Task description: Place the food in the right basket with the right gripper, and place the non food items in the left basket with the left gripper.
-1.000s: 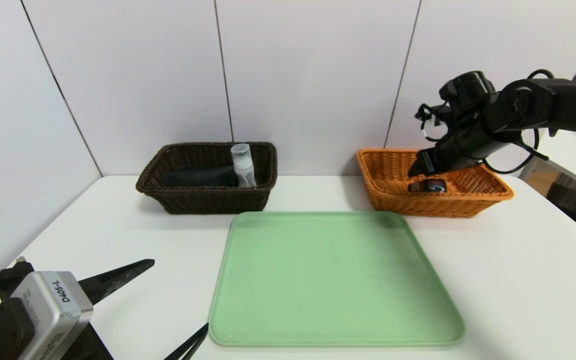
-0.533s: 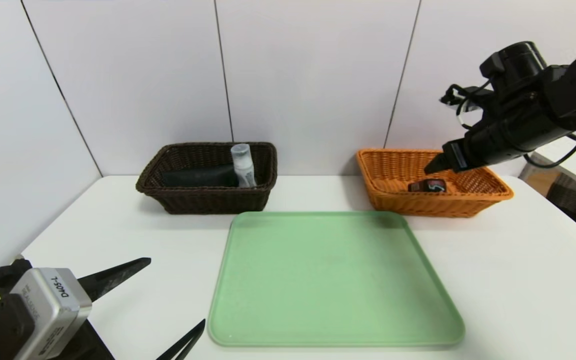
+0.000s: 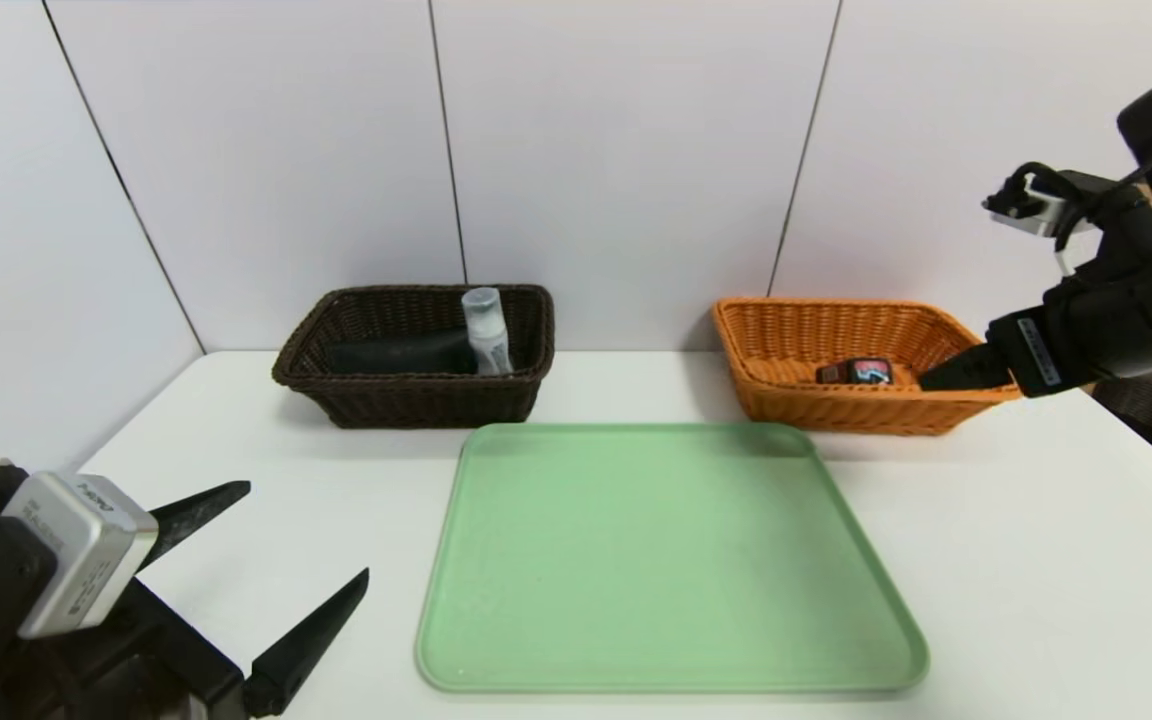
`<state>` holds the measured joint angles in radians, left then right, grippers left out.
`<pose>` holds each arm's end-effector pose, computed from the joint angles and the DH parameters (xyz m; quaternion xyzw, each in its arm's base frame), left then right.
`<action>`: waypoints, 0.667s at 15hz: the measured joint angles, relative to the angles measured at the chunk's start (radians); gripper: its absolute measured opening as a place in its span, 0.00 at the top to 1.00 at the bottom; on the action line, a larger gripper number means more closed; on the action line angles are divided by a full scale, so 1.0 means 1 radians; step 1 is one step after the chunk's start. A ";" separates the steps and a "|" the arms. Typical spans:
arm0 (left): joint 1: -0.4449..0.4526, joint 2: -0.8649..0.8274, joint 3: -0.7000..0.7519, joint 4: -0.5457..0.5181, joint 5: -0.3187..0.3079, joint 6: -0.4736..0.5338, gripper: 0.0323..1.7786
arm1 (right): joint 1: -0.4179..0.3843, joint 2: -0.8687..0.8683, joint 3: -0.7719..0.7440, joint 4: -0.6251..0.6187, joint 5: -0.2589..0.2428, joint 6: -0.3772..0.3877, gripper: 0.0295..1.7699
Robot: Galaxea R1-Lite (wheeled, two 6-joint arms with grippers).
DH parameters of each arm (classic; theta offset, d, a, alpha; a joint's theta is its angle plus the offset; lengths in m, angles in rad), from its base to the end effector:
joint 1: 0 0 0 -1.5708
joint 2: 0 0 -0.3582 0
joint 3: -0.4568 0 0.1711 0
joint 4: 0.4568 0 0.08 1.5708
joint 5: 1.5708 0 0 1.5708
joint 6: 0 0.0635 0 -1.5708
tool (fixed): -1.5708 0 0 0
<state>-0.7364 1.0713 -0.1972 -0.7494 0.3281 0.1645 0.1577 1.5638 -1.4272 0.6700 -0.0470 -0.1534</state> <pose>0.1055 -0.0680 0.2277 0.1118 0.0369 -0.2061 0.9714 0.2564 0.0378 0.3085 -0.1103 0.3854 0.0806 0.9126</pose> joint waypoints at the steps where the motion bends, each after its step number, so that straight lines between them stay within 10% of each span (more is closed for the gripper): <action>1: 0.033 -0.002 0.000 -0.001 0.000 -0.001 0.05 | 0.004 -0.033 0.034 0.000 0.004 0.002 0.06; 10: 0.265 -0.050 0.026 -0.001 -0.001 -0.001 0.05 | 0.022 -0.370 0.374 -0.170 0.050 0.013 0.04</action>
<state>-0.4715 1.0209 -0.1717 -0.7504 0.3266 0.1634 0.1794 1.1934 -1.0534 0.4998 0.0028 -0.1400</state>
